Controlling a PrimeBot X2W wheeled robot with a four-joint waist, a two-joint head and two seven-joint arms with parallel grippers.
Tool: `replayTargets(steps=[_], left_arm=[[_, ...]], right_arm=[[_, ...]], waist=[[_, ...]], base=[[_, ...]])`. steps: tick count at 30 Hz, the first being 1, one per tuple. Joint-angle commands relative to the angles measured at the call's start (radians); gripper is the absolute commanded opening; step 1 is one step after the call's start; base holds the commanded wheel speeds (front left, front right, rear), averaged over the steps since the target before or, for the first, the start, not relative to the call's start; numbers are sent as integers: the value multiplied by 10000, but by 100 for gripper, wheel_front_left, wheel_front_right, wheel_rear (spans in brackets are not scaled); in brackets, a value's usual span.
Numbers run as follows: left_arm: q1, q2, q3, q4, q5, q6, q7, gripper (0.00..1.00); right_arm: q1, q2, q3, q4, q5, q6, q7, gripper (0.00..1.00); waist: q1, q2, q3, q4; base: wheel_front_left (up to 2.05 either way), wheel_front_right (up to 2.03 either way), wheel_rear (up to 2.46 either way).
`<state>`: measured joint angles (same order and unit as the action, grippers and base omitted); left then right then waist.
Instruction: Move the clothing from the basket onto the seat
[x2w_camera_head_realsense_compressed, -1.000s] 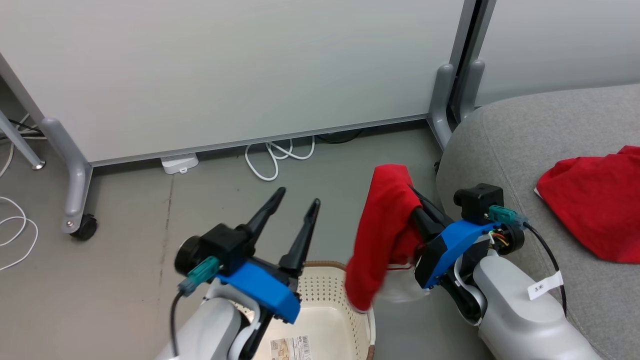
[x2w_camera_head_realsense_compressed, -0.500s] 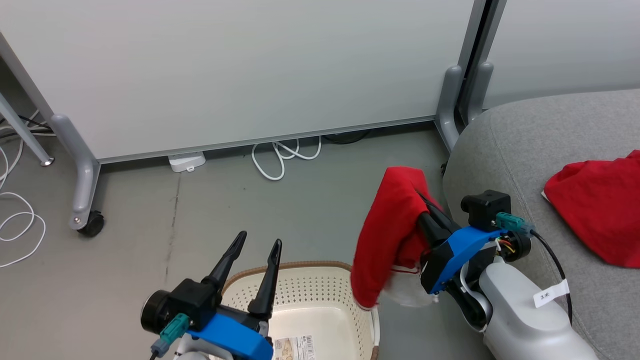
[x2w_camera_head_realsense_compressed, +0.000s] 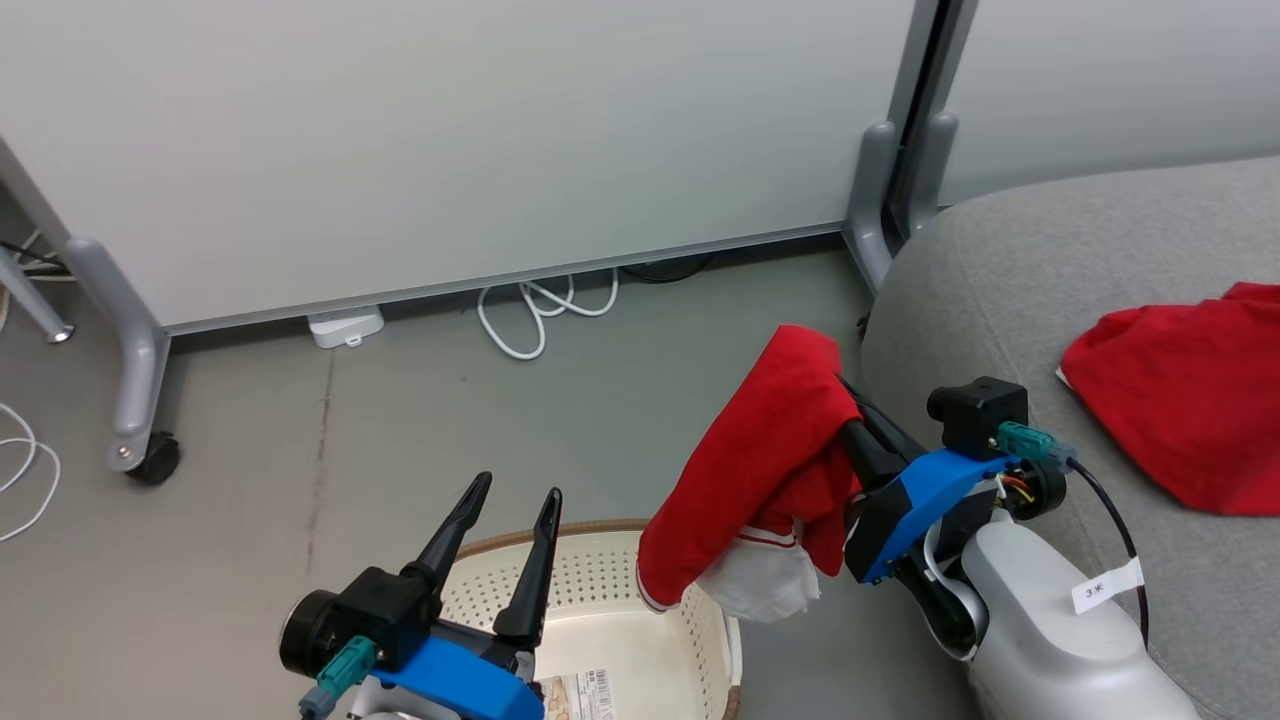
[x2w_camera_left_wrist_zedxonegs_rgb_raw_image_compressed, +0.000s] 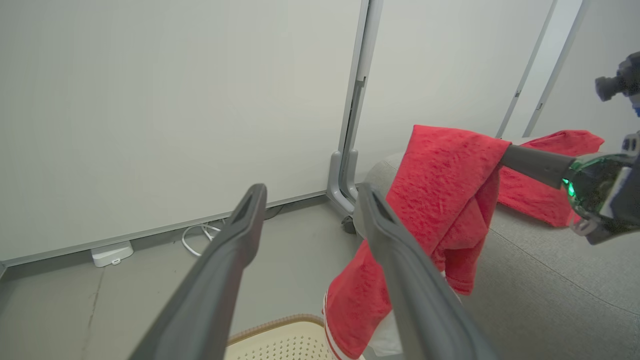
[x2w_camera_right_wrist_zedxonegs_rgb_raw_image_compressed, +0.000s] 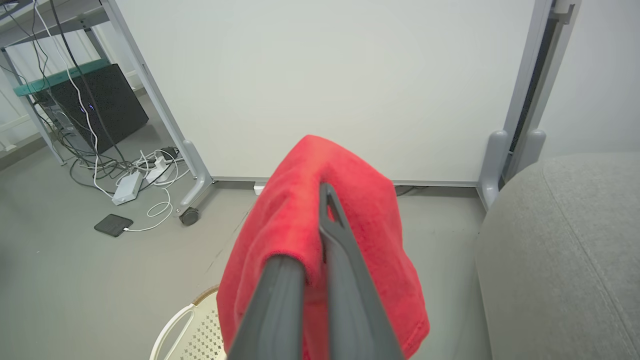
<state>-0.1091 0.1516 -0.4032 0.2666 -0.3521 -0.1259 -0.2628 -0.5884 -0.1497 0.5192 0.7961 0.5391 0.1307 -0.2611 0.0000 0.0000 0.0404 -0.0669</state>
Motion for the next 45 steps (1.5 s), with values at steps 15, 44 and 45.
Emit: replayTargets(steps=[15,44,45], left_arm=[[-311,126,145,323,-43,-77,-30,100],[-502,419,-166,350,-132,-77,-30,100],[-568,427,-217,375,-159,-77,-30,100]], right_arm=[[102,101,-259,-201,-99,1,-58,0],[422,271,-647,-520,-89,1,-59,0],[424,270,-678,-537,-107,1,-59,0]], waist=[[0,0,307,-1825],[0,0,679,-4784],[0,0,685,-4788]], base=[[0,0,0],[0,0,0],[0,0,0]])
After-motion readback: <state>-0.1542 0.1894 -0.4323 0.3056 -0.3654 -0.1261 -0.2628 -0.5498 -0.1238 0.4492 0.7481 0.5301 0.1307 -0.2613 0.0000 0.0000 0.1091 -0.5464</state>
